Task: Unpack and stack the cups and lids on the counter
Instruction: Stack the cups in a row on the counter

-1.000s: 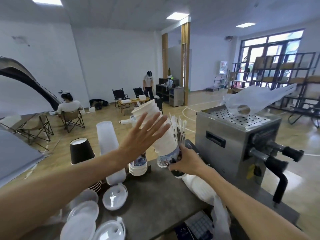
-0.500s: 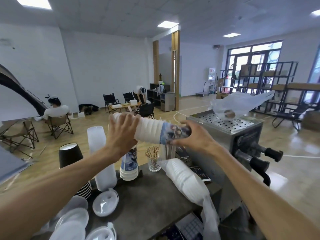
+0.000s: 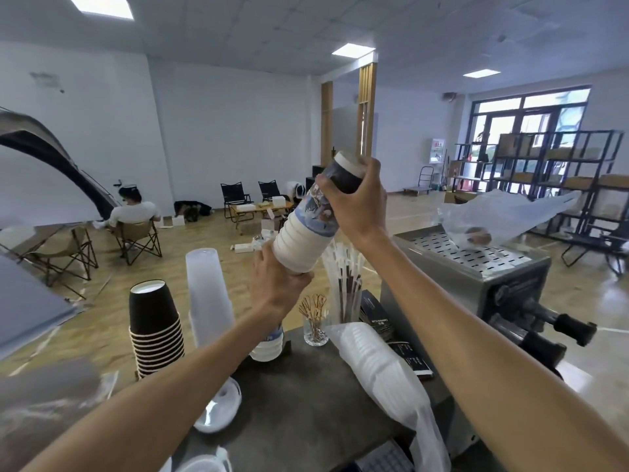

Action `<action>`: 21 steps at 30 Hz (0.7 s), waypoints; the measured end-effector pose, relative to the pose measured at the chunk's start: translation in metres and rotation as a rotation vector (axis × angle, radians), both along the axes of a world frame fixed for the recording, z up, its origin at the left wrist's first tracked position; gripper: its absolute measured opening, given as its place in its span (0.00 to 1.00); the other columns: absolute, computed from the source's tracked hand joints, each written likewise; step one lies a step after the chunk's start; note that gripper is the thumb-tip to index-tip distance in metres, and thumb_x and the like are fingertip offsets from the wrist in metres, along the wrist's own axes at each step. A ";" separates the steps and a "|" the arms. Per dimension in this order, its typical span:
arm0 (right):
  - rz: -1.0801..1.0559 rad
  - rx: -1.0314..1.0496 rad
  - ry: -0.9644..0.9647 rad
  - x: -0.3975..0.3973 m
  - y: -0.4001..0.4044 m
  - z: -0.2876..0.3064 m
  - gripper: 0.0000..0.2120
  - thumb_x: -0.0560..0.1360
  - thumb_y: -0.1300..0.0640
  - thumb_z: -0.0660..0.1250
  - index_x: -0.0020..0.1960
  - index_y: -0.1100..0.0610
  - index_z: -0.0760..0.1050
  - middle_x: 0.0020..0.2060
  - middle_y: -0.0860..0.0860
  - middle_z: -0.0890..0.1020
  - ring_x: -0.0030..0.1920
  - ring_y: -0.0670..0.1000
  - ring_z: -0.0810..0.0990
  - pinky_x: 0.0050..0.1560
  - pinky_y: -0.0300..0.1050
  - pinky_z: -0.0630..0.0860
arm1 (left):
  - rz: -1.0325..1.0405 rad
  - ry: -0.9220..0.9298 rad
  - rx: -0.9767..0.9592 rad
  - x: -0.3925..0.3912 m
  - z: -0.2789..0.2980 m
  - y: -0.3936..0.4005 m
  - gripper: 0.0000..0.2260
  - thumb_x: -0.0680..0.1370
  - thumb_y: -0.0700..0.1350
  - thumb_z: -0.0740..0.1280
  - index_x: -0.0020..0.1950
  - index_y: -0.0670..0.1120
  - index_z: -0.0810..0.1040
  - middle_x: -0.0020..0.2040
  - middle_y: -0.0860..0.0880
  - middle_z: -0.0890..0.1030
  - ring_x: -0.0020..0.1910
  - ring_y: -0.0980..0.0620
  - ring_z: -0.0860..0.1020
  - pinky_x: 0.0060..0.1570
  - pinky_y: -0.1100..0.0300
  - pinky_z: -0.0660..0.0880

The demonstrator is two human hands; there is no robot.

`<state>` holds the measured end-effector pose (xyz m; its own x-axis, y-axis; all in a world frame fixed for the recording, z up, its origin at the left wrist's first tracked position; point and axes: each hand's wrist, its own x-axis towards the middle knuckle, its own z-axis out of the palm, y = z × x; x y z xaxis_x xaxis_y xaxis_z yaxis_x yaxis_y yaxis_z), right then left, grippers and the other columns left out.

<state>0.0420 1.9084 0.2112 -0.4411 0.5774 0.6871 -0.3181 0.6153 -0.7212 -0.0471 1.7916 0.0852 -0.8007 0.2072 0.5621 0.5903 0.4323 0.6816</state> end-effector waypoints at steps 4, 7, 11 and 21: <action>0.108 -0.006 -0.049 -0.036 -0.014 0.029 0.35 0.69 0.48 0.79 0.68 0.58 0.67 0.56 0.51 0.77 0.55 0.51 0.79 0.52 0.45 0.81 | -0.018 -0.124 0.178 -0.020 0.012 0.004 0.39 0.59 0.58 0.80 0.64 0.49 0.68 0.56 0.48 0.75 0.53 0.45 0.77 0.50 0.46 0.79; 0.155 0.040 -0.105 -0.065 -0.022 0.045 0.32 0.70 0.45 0.78 0.67 0.58 0.68 0.55 0.50 0.79 0.55 0.52 0.80 0.55 0.49 0.81 | 0.014 -0.205 0.239 -0.041 0.015 0.006 0.39 0.56 0.62 0.77 0.62 0.50 0.69 0.55 0.48 0.77 0.51 0.46 0.78 0.50 0.47 0.80; 0.215 0.087 -0.142 -0.095 -0.037 0.035 0.31 0.73 0.46 0.76 0.69 0.57 0.67 0.59 0.53 0.79 0.56 0.52 0.78 0.56 0.48 0.79 | 0.039 -0.262 0.318 -0.061 0.002 0.006 0.39 0.56 0.61 0.79 0.63 0.49 0.72 0.53 0.50 0.80 0.48 0.50 0.80 0.43 0.54 0.77; 0.240 -0.032 -0.369 -0.142 -0.022 -0.041 0.31 0.74 0.46 0.75 0.69 0.56 0.67 0.59 0.51 0.77 0.57 0.52 0.76 0.60 0.50 0.76 | 0.078 -0.351 0.229 -0.075 -0.066 -0.001 0.25 0.63 0.50 0.83 0.51 0.53 0.71 0.43 0.54 0.78 0.42 0.49 0.78 0.43 0.54 0.77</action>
